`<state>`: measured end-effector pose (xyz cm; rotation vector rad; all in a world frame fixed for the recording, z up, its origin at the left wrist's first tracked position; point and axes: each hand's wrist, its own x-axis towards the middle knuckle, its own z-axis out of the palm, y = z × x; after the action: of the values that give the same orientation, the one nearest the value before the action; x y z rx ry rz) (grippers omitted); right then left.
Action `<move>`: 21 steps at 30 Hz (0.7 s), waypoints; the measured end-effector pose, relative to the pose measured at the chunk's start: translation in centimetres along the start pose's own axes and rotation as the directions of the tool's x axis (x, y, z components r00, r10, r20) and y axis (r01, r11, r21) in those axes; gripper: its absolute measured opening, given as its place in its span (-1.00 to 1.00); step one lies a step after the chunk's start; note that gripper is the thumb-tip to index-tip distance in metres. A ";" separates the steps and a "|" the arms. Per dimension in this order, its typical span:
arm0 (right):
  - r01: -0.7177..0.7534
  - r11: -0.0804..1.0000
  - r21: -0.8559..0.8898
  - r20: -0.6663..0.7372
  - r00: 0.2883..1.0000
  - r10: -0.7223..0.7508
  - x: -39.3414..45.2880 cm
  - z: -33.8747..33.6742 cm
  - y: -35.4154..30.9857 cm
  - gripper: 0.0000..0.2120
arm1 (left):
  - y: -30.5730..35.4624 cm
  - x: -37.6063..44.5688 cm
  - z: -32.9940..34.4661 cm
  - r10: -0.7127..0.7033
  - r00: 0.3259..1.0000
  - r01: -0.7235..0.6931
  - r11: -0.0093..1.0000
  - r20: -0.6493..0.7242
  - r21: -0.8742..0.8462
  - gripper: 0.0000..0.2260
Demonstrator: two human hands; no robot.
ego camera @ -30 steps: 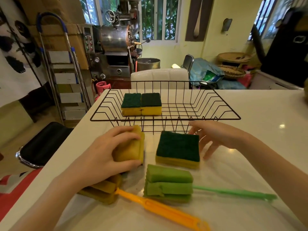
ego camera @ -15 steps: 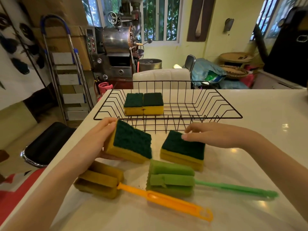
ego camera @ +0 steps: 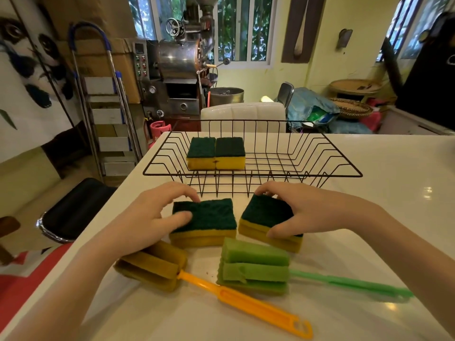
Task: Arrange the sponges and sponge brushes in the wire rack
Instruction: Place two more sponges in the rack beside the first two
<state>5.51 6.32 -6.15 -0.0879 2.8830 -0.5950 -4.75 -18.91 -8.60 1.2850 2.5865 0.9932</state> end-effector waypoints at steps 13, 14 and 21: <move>-0.056 0.986 -0.159 -0.019 0.998 0.054 0.5 -0.5 -0.7 -0.45 | 2.5 3.6 -0.2 -0.001 0.920 -0.167 0.904 0.393 0.393 -0.76; -0.064 0.985 -0.158 -0.021 0.998 0.061 0.4 -0.7 -0.7 -0.46 | 2.6 3.9 -0.2 0.006 0.920 -0.176 0.900 0.391 0.399 -0.77; -0.097 0.991 0.087 -0.036 0.994 0.101 -1.8 -5.3 0.4 -0.63 | 5.6 4.8 -3.7 0.044 0.957 -0.088 0.986 0.288 0.144 -0.79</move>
<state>6.17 8.90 -1.22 0.0803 2.8755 -0.7078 -5.29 -14.86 -1.44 1.4393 2.4512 0.5724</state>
